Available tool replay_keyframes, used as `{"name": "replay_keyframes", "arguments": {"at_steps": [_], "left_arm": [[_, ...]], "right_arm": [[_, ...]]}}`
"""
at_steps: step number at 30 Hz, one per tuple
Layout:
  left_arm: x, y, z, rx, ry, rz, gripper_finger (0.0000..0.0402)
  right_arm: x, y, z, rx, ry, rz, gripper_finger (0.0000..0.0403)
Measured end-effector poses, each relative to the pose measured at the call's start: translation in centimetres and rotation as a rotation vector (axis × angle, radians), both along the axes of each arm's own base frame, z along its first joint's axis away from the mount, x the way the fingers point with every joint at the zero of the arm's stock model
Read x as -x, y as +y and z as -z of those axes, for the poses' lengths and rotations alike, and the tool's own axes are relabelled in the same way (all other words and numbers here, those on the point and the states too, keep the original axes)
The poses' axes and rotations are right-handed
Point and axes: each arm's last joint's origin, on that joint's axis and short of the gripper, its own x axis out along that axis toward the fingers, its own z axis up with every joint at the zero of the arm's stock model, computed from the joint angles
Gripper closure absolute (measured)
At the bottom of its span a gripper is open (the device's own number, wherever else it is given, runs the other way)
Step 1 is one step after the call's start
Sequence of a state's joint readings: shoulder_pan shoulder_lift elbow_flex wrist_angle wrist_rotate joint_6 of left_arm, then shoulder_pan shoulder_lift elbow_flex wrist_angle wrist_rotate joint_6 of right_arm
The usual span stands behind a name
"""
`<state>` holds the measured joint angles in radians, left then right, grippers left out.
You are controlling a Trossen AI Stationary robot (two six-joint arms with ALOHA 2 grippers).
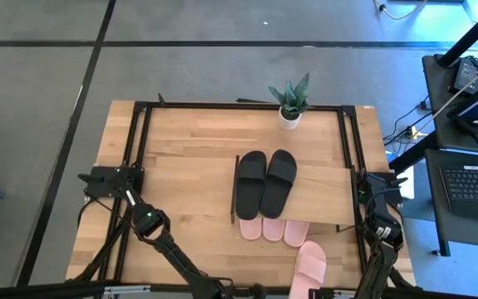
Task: Pick and place slides into the shelf
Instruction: Put the pink slipper under the shelf
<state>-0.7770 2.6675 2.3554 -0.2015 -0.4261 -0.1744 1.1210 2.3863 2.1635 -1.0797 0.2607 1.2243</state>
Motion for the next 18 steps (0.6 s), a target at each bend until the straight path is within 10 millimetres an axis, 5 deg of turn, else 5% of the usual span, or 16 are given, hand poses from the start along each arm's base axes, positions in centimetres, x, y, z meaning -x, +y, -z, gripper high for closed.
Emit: {"name": "replay_keyframes", "arguments": {"at_steps": [7, 18], "left_arm": [[2.3, 0.2, -1.8, -0.134, 0.071, -0.122, 0.029], [4.6, -1.3, -3.0, -0.071, 0.05, -0.203, 0.029]], "right_arm": [[0.0, -0.1, 0.0, 0.008, 0.003, -0.002, 0.0197], [0.0, -0.1, 0.0, 0.008, 0.003, -0.002, 0.0196]]}}
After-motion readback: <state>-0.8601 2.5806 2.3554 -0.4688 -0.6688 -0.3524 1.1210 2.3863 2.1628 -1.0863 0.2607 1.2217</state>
